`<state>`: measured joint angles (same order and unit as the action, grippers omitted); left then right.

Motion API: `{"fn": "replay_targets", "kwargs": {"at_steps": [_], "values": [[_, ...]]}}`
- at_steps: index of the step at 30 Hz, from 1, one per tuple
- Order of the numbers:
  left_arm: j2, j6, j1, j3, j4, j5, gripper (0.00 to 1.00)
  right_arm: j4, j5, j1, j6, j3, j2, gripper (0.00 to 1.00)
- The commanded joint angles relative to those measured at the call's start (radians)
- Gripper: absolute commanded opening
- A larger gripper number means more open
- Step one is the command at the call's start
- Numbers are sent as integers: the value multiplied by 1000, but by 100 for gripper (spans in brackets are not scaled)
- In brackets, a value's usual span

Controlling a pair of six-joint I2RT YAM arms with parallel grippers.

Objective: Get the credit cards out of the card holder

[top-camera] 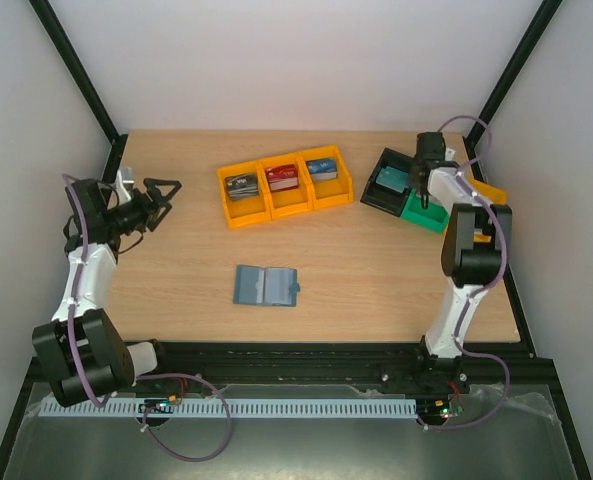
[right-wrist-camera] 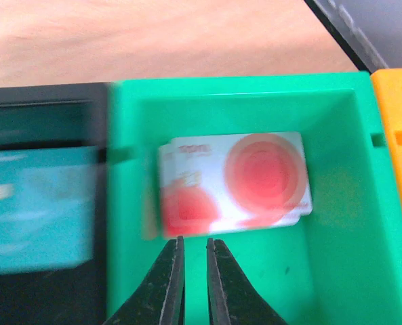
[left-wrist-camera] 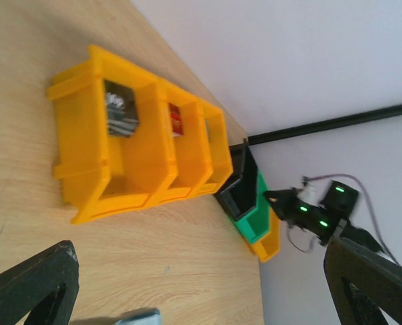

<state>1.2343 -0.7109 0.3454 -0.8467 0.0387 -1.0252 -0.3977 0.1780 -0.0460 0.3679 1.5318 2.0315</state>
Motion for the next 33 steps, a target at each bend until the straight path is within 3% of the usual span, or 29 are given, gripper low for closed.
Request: {"fn": "replay_targets", "kwargs": {"at_steps": [1, 6, 12, 21, 26, 33], "values": [[-49, -12, -13, 91, 12, 106, 99, 134, 22, 89, 45, -110, -264, 11], [-91, 115, -113, 128, 139, 240, 96, 195, -269, 216, 15, -193, -416, 18], [-133, 276, -287, 120, 263, 307, 96, 283, -487, 405, 28, -321, -531, 23], [-136, 203, -428, 310, 99, 331, 96, 182, -456, 689, 107, -432, -589, 27], [-67, 217, -544, 326, 58, 363, 96, 89, -393, 844, 142, -541, -571, 32], [15, 199, -593, 344, 19, 416, 96, 192, -479, 890, 178, -681, -494, 34]]}}
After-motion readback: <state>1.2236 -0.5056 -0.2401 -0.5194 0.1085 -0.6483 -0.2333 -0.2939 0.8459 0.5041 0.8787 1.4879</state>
